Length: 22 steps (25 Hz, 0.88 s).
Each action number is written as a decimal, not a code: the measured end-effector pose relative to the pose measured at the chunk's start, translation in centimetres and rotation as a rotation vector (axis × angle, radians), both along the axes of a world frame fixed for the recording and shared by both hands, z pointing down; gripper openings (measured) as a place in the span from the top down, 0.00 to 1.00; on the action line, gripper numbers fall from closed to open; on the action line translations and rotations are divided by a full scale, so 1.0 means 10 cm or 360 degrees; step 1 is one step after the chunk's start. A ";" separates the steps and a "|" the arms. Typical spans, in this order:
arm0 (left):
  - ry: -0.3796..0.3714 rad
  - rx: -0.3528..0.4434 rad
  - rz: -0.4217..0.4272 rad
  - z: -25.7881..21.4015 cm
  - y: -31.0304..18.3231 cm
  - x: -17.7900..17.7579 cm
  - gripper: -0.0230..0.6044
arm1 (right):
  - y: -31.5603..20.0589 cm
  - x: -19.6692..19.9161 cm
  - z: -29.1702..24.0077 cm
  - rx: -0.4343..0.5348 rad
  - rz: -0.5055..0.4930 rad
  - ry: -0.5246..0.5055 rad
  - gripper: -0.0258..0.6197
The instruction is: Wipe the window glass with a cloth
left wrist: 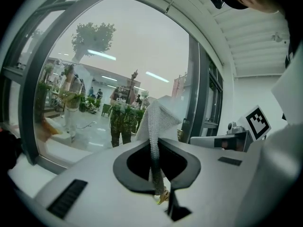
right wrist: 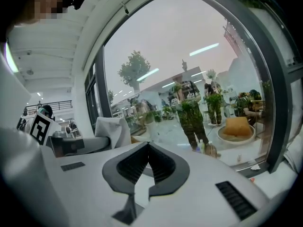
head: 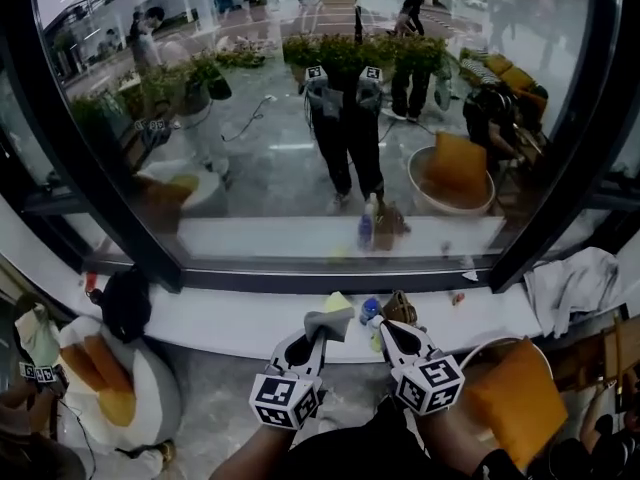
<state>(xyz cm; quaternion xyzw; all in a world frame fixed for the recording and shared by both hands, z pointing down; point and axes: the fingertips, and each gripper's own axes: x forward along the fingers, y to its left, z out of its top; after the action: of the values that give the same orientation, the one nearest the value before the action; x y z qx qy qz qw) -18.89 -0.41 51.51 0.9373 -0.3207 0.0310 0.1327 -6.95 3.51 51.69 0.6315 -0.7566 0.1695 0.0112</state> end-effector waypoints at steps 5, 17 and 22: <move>-0.0005 0.0021 -0.0036 -0.03 -0.02 -0.08 0.94 | -0.08 -0.09 -0.01 0.0011 -0.0052 0.0007 0.92; 0.0015 0.0022 -0.0053 -0.07 -0.08 -0.14 0.94 | -0.14 -0.19 -0.02 0.0015 -0.0095 0.0018 0.92; 0.0012 0.0027 -0.0057 -0.09 -0.05 -0.12 0.94 | -0.12 -0.18 -0.04 0.0020 -0.0101 0.0028 0.92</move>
<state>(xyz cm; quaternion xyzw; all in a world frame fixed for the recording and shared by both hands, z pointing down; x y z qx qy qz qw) -20.08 -0.95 50.64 0.9326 -0.3372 0.0226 0.1266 -8.79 2.26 51.30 0.6086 -0.7772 0.1588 0.0193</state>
